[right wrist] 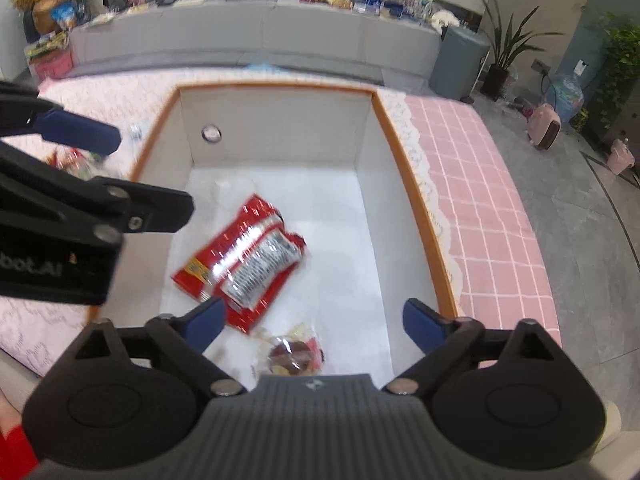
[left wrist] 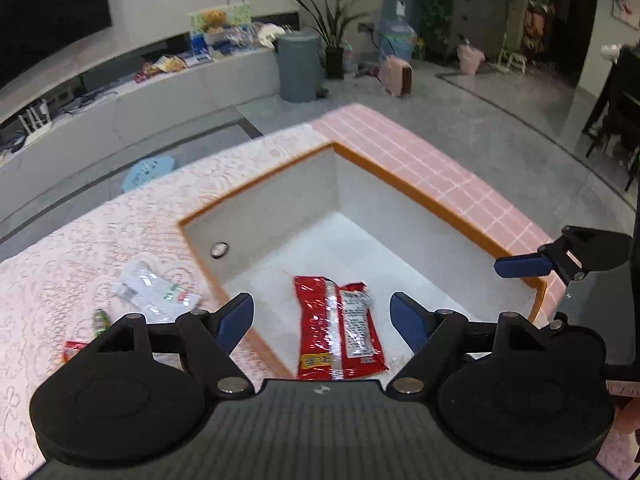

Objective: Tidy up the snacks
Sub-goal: 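Open both tools to drop the red bag and candy into the box, then move both tools back over the snack pile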

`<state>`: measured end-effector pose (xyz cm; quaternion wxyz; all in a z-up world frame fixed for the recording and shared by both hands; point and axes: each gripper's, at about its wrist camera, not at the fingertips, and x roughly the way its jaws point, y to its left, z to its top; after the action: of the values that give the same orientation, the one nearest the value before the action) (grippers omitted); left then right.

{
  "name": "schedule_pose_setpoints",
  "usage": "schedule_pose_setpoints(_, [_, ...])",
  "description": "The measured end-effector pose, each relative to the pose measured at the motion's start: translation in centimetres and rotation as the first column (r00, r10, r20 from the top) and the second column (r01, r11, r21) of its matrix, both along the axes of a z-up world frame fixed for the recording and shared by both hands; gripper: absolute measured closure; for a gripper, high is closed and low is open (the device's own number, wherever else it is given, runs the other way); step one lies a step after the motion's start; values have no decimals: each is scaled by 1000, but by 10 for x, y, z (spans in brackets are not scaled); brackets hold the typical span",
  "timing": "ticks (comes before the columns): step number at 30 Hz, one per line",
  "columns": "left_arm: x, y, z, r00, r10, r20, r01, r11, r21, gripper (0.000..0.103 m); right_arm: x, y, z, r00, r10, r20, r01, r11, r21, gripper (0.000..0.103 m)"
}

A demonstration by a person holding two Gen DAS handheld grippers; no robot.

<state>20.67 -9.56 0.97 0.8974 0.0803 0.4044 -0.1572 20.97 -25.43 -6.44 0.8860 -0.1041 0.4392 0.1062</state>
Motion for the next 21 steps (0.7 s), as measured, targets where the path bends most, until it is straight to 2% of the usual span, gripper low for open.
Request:
schedule_pose_setpoints(5, [-22,26,20,994,71,86,-69,997,-26,12,-21,9,23,995,-16,100,11,999,50,8])
schedule_pose_setpoints(10, [-44,58,28,976,160,148,-152,986,-64,12,-44,26,39,980,-26,200,-2,990,140,6])
schedule_pose_setpoints(15, [-57,89,25,966,215,144,-205,975,-82,12,-67,54,43,960,15,279,-75,976,206,4])
schedule_pose_setpoints(21, [-67,131,13,948,299,109,-289,952,-100,12,-74,95,35,955,60,289,-138,957,256,4])
